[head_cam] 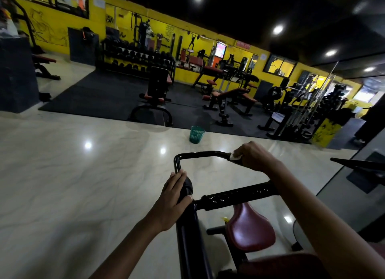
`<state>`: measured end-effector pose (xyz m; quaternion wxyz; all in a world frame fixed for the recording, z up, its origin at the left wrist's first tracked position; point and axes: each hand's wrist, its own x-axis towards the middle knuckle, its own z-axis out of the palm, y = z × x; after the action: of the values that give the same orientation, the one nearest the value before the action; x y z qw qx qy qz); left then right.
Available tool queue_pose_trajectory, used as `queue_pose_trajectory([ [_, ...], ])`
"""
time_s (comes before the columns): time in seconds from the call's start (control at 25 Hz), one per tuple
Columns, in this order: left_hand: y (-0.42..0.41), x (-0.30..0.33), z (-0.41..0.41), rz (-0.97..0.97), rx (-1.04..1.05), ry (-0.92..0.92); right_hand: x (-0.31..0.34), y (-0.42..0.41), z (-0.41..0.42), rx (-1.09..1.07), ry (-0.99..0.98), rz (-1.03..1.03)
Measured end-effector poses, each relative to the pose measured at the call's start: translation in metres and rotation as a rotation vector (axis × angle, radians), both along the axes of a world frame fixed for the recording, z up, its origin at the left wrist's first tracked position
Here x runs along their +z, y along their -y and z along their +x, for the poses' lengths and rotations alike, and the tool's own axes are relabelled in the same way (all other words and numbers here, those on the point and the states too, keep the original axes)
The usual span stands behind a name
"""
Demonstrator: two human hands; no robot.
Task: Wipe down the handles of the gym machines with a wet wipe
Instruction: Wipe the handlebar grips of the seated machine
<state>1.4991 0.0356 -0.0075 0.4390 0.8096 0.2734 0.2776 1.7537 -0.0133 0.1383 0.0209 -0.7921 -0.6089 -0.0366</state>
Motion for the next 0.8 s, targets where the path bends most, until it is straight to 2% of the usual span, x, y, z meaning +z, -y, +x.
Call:
queue_pose_trajectory([
  [0.2, 0.001, 0.0, 0.0, -0.015, 0.008, 0.011, 0.018, 0.01, 0.003, -0.043, -0.059, 0.032],
  [0.36, 0.001, -0.002, 0.0, -0.014, 0.004, 0.006, 0.012, 0.021, -0.001, 0.055, -0.051, 0.033],
  [0.52, 0.0, -0.004, 0.001, -0.023, 0.001, 0.001, 0.025, 0.025, 0.003, -0.022, -0.089, 0.064],
  [0.68, -0.001, -0.003, 0.0, -0.021, 0.006, -0.012, 0.019, 0.037, -0.002, 0.05, -0.091, 0.111],
  [0.8, 0.0, -0.003, 0.001, -0.044, 0.014, 0.003, 0.025, 0.045, 0.007, -0.032, -0.158, 0.15],
])
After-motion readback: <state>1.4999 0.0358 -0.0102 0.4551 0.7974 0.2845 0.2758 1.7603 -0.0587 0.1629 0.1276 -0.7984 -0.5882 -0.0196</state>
